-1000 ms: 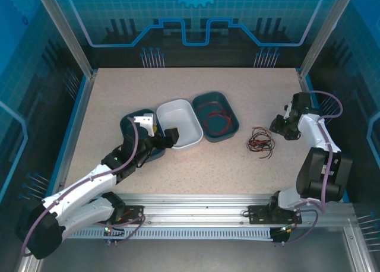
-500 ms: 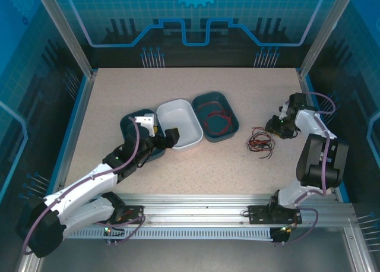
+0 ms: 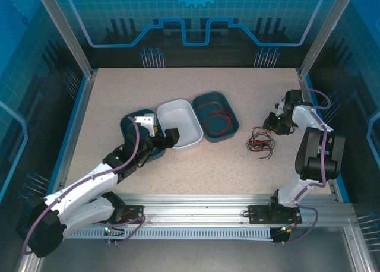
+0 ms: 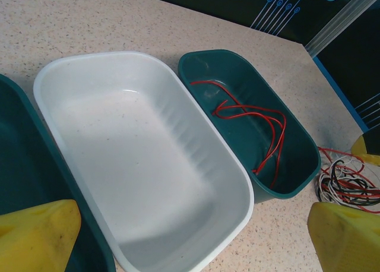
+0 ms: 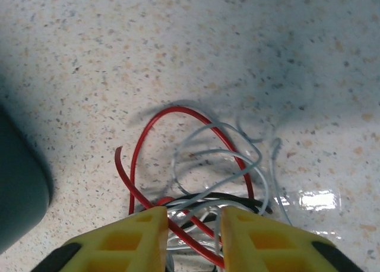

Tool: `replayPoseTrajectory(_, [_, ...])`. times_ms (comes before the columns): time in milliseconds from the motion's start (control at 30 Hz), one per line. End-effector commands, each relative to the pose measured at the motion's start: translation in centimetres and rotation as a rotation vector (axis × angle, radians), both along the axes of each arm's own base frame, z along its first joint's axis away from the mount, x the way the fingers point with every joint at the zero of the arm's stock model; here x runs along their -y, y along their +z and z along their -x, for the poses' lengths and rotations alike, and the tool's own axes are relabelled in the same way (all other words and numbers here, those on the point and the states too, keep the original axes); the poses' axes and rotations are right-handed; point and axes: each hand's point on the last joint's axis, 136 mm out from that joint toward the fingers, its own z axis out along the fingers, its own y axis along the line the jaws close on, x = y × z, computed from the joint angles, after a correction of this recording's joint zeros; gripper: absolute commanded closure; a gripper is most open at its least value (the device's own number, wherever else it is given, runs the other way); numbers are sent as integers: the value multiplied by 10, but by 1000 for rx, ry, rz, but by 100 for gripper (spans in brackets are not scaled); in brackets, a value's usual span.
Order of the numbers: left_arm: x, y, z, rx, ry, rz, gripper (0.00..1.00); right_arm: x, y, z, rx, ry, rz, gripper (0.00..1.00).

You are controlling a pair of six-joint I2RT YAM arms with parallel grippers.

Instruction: Untangle the cables

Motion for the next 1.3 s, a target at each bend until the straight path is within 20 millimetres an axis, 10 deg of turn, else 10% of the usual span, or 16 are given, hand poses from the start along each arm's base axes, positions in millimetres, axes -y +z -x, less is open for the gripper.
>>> replayPoseTrajectory(0, [0, 6, -2, 7, 3, 15, 1, -10, 8, -4, 12, 29, 1, 77])
replayPoseTrajectory(700, [-4, 3, 3, 2, 9, 21, 1, -5, 3, 32, -56, 23, 93, 56])
replayPoseTrajectory(1267, [-9, 2, 7, 2, 21, 20, 1, -1, 21, 18, 24, 10, 116, 88])
